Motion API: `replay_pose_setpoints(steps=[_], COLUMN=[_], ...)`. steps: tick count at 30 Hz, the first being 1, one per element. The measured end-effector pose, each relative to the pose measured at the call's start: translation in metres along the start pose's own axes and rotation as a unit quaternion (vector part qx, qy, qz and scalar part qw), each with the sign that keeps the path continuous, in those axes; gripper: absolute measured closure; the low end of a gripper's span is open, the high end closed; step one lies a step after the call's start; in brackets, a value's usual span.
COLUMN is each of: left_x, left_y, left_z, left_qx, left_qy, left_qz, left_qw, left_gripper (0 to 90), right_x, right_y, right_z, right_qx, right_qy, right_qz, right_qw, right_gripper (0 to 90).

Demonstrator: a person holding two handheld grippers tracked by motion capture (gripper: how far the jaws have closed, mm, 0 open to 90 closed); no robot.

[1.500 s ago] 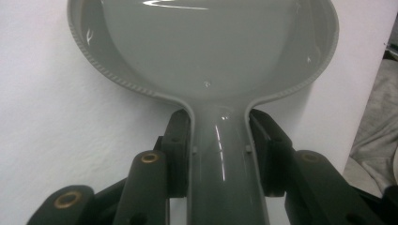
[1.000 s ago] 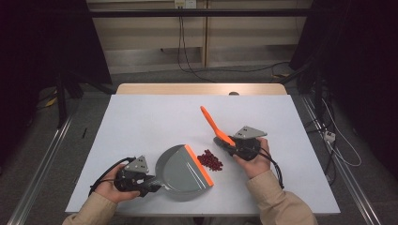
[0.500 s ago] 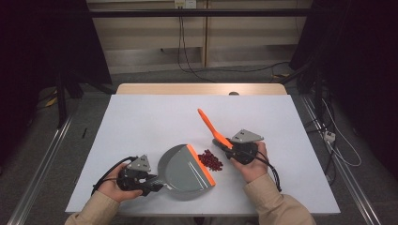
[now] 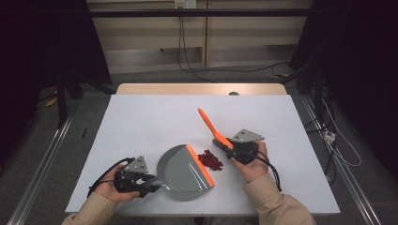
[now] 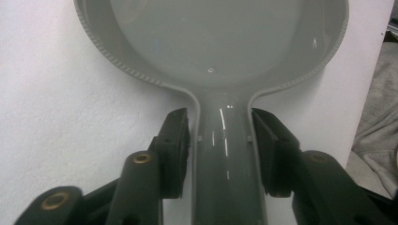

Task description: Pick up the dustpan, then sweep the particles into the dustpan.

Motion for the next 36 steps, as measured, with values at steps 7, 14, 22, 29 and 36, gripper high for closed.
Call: replay_pose_setpoints(steps=[7,14,22,29,36], left_x=[0.0,-0.001,-0.001,-0.002,-0.004], left_y=[0.002,0.003,0.005,0.006,0.009], left_z=[-0.001,-0.001,-0.001,-0.001,0.001], left_qx=[0.012,0.015,0.018,0.018,0.021], left_qy=[0.001,-0.002,-0.003,-0.004,-0.006], left_qz=[0.006,0.004,0.0,-0.001,-0.006], left_qw=[0.9999,0.9999,0.9998,0.9998,0.9998], left_gripper=[62.7,62.8,62.9,62.8,62.8], right_x=[0.001,0.004,0.013,0.025,0.034], right_y=[0.0,0.0,0.0,0.0,0.0], right_z=[0.0,0.0,-0.002,-0.003,-0.004], right_qx=[0.0,0.0,-0.002,-0.005,-0.008], right_qy=[-0.005,-0.009,-0.002,-0.007,0.0], right_qz=[0.005,0.013,0.023,0.025,0.044], right_qw=[1.0,0.9999,0.9997,0.9996,0.999], right_gripper=[71.3,71.3,71.3,71.2,71.2])
Point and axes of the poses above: each handheld gripper's, and its own axes: z roughly forward along the jaws, y roughly out of its top, x roughly to its left, the point moved 3 cm from there along z, roughly forward along the jaws, and after that the axes turned 4 degrees about -y, right-handed, at the moved point
